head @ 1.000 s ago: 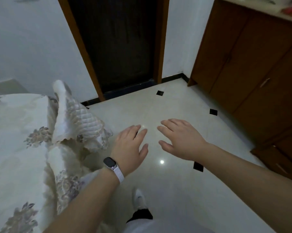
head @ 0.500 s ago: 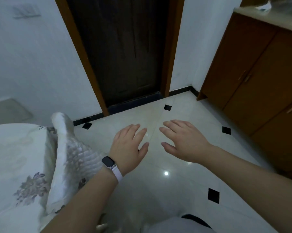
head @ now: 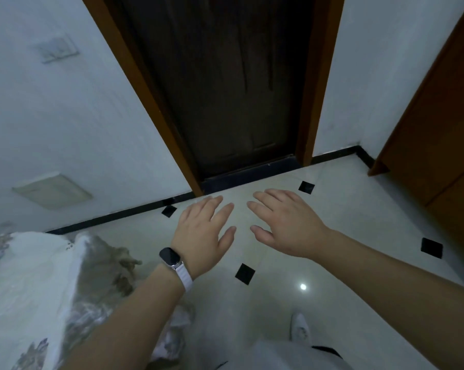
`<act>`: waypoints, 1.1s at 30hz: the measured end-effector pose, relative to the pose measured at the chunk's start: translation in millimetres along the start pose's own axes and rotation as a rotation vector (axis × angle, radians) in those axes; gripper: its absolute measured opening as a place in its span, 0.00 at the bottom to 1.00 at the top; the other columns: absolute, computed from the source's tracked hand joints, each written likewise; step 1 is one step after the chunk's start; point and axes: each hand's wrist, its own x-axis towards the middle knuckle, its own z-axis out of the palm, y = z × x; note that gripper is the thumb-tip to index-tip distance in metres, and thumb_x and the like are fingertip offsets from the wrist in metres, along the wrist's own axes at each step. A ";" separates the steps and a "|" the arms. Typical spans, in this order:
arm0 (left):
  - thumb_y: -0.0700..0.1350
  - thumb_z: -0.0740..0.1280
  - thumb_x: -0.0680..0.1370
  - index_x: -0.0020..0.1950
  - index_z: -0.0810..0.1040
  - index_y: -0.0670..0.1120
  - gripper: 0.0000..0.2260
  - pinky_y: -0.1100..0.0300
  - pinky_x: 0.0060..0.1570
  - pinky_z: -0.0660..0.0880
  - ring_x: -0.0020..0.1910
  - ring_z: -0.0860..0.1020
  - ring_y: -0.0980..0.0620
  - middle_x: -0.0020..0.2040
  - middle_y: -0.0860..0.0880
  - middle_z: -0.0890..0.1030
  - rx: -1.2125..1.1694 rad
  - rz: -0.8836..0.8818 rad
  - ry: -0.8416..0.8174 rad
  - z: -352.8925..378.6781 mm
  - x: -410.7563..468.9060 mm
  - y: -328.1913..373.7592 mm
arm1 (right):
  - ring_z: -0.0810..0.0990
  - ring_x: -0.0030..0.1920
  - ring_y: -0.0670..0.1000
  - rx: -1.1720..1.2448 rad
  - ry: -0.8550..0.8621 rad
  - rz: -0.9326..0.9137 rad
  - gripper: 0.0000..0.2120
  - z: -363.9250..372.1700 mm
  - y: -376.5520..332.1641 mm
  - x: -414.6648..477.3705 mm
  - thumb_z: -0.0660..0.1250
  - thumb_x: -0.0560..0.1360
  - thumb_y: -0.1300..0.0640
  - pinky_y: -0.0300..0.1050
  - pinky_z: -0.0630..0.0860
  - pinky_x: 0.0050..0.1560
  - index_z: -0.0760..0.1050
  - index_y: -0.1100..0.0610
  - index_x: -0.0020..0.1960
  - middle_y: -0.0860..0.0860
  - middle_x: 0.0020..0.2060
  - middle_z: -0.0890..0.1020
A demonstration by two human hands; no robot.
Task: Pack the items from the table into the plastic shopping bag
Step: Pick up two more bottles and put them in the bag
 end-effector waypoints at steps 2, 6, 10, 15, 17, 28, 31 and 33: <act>0.58 0.56 0.78 0.69 0.72 0.50 0.23 0.46 0.63 0.70 0.66 0.73 0.44 0.68 0.46 0.75 0.030 -0.027 0.002 -2.0 27.1 -1.1 | 0.71 0.67 0.55 -0.013 -0.002 -0.029 0.27 -5.9 25.0 26.0 0.53 0.78 0.40 0.53 0.68 0.66 0.71 0.53 0.70 0.53 0.68 0.74; 0.57 0.57 0.78 0.68 0.73 0.49 0.22 0.46 0.63 0.71 0.66 0.73 0.43 0.67 0.45 0.75 0.039 -0.096 0.008 -0.6 59.4 -16.7 | 0.66 0.71 0.54 0.005 -0.030 -0.073 0.27 -10.3 50.8 77.3 0.53 0.79 0.39 0.52 0.63 0.70 0.67 0.50 0.73 0.51 0.72 0.70; 0.57 0.57 0.78 0.67 0.74 0.49 0.22 0.45 0.62 0.71 0.66 0.74 0.42 0.66 0.44 0.76 0.040 -0.175 0.023 6.0 79.4 -52.6 | 0.65 0.72 0.54 0.026 -0.054 -0.147 0.28 -12.4 51.3 132.8 0.51 0.79 0.39 0.53 0.61 0.71 0.66 0.51 0.73 0.51 0.73 0.69; 0.57 0.57 0.78 0.67 0.74 0.49 0.22 0.45 0.62 0.72 0.65 0.74 0.42 0.66 0.44 0.76 0.006 -0.255 0.050 25.7 105.9 -112.2 | 0.64 0.73 0.54 0.036 -0.075 -0.218 0.28 -1.2 38.0 213.5 0.51 0.79 0.39 0.52 0.60 0.72 0.66 0.51 0.74 0.51 0.73 0.68; 0.57 0.57 0.78 0.67 0.74 0.49 0.22 0.46 0.62 0.71 0.65 0.74 0.43 0.66 0.45 0.76 -0.008 -0.272 0.061 35.4 118.6 -143.2 | 0.62 0.74 0.53 0.019 -0.093 -0.232 0.27 4.8 29.6 248.5 0.53 0.80 0.39 0.51 0.58 0.73 0.63 0.50 0.75 0.49 0.74 0.66; 0.54 0.64 0.77 0.65 0.76 0.48 0.19 0.45 0.61 0.72 0.65 0.74 0.42 0.65 0.44 0.77 -0.038 -0.363 0.187 45.4 170.9 -356.6 | 0.64 0.73 0.53 -0.054 -0.074 -0.381 0.26 17.0 -51.6 468.7 0.54 0.79 0.39 0.50 0.60 0.71 0.66 0.50 0.73 0.50 0.72 0.69; 0.54 0.64 0.77 0.64 0.77 0.48 0.19 0.44 0.60 0.73 0.64 0.75 0.41 0.64 0.44 0.78 -0.003 -0.399 0.197 45.6 172.2 -404.7 | 0.66 0.72 0.53 -0.061 -0.058 -0.449 0.25 26.8 -80.5 514.8 0.56 0.79 0.40 0.50 0.62 0.70 0.68 0.50 0.72 0.50 0.71 0.71; 0.55 0.63 0.77 0.64 0.77 0.48 0.19 0.45 0.61 0.72 0.64 0.75 0.41 0.64 0.44 0.78 0.012 -0.427 0.203 47.3 171.5 -429.6 | 0.68 0.70 0.53 -0.047 -0.044 -0.501 0.25 32.7 -95.5 540.9 0.57 0.78 0.41 0.50 0.64 0.69 0.70 0.51 0.71 0.50 0.70 0.72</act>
